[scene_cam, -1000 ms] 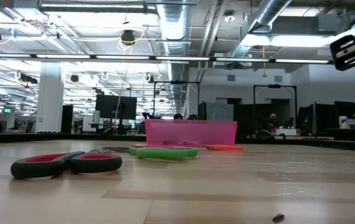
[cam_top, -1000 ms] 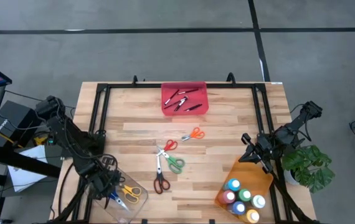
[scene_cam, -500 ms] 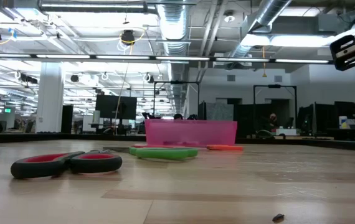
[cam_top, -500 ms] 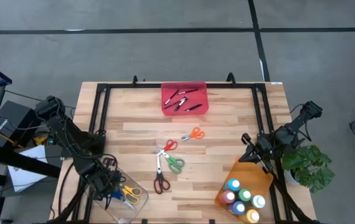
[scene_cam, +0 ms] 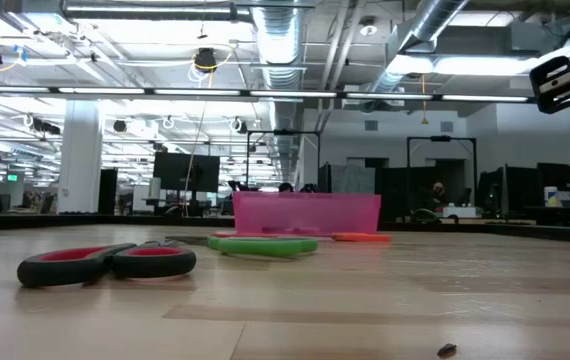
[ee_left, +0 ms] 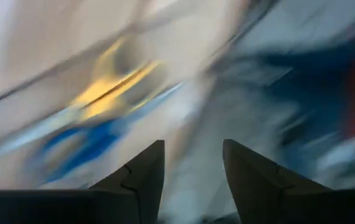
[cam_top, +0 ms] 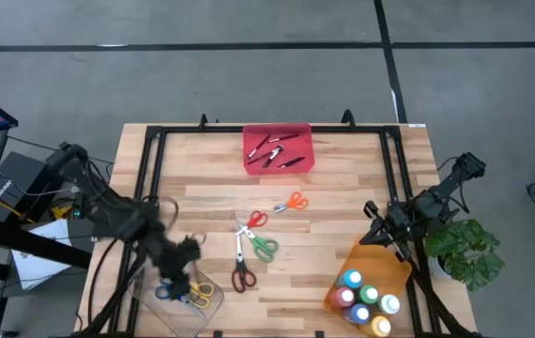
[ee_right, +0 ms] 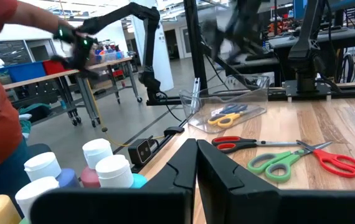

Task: Pick & Place Paint Supplies
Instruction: Put the green scissors into the transparent bin

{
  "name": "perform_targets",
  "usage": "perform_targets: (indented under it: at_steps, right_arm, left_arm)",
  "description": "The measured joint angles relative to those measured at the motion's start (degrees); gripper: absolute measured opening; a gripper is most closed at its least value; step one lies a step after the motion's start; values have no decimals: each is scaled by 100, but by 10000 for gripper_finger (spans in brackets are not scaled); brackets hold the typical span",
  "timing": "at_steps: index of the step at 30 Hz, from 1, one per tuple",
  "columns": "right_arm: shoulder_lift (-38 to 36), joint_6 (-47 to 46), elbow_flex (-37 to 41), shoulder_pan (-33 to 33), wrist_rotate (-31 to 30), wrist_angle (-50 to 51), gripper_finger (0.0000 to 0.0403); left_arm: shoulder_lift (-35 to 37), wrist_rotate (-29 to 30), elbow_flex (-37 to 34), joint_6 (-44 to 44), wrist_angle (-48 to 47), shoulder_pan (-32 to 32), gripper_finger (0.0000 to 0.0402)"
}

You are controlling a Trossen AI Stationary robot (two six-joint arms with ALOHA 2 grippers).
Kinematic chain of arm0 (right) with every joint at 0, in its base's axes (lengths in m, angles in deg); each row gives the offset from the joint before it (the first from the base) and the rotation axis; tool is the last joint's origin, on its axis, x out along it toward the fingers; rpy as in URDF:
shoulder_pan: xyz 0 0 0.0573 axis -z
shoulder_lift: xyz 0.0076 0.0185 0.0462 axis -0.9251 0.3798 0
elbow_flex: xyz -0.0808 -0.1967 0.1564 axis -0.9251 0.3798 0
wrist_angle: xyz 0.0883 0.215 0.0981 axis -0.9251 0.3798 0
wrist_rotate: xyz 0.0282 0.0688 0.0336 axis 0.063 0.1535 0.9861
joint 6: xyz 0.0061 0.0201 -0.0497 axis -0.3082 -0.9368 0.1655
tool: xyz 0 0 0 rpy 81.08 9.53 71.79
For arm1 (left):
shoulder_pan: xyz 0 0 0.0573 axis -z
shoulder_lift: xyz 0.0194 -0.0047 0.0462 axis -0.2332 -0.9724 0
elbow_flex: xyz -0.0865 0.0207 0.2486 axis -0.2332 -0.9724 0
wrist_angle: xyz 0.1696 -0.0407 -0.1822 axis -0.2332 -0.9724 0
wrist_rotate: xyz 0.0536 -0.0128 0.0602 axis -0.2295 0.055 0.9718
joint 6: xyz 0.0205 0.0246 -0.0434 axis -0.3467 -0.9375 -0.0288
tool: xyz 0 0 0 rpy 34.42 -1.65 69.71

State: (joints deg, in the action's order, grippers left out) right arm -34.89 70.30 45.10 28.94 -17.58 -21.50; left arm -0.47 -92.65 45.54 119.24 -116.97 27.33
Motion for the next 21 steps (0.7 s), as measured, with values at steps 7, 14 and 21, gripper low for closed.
perform_targets:
  at_steps: [7,14,21]
  right_arm:
    - [-2,2,2,0,1,0,8]
    - [0,2,2,0,1,0,8]
    - [-2,1,2,0,0,0,8]
  left_arm:
    - [507,2372,255,1001,3634,-966,142]
    - [80,3653,662,-344,6240,-1848,118]
    - [-1590,1984,3018,-769,4814,-2812,100]
